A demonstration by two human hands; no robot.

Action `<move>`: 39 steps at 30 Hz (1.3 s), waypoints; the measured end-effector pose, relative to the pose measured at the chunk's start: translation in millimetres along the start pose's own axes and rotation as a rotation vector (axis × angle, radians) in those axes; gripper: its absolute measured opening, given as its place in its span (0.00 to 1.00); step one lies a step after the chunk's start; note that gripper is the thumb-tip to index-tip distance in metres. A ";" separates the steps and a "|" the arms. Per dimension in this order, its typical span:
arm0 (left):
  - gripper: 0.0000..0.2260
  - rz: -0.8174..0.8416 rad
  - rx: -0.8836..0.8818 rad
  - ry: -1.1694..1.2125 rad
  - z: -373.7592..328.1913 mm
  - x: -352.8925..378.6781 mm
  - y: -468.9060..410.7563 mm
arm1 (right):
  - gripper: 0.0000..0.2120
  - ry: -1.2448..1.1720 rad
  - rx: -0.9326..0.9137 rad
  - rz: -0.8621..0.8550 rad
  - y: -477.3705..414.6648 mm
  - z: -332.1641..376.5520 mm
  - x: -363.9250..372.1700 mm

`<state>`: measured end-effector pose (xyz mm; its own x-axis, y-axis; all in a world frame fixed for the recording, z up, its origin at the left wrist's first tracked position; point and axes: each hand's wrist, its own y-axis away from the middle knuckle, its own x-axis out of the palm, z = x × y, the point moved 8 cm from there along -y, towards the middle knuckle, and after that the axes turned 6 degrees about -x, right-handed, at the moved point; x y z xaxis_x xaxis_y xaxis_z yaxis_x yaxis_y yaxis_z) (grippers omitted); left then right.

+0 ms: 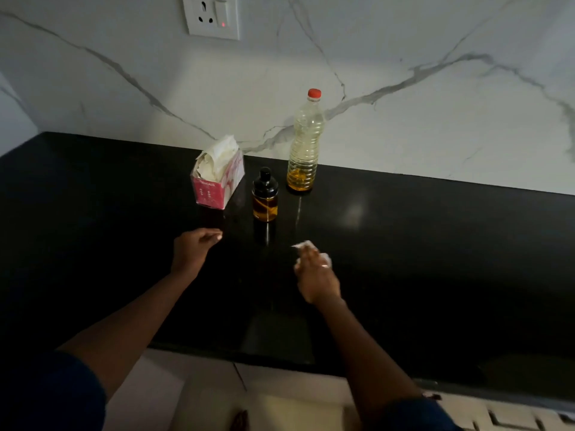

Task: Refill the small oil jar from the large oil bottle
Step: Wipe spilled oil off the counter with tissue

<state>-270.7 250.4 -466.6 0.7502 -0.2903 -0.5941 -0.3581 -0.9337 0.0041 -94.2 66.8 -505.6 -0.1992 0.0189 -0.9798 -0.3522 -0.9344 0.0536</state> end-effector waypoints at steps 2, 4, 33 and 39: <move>0.09 -0.026 -0.023 0.011 8.9 1.6 16.4 | 0.23 0.042 0.130 0.010 17.9 -55.0 0.9; 0.09 -0.046 -0.023 0.037 18.7 2.9 30.2 | 0.23 0.023 0.360 -0.053 47.5 -108.1 2.0; 0.12 -0.142 0.001 -0.010 72.5 -65.5 105.1 | 0.26 -0.186 -0.167 0.036 7.3 122.2 41.8; 0.12 -0.109 -0.031 0.072 50.3 -32.8 120.7 | 0.25 -0.160 0.256 -0.050 48.4 -53.9 27.8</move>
<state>-366.5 157.7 -487.0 0.8222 -0.2004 -0.5327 -0.2561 -0.9661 -0.0317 -67.5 2.9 -540.6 -0.3100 0.1371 -0.9408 -0.5801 -0.8113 0.0729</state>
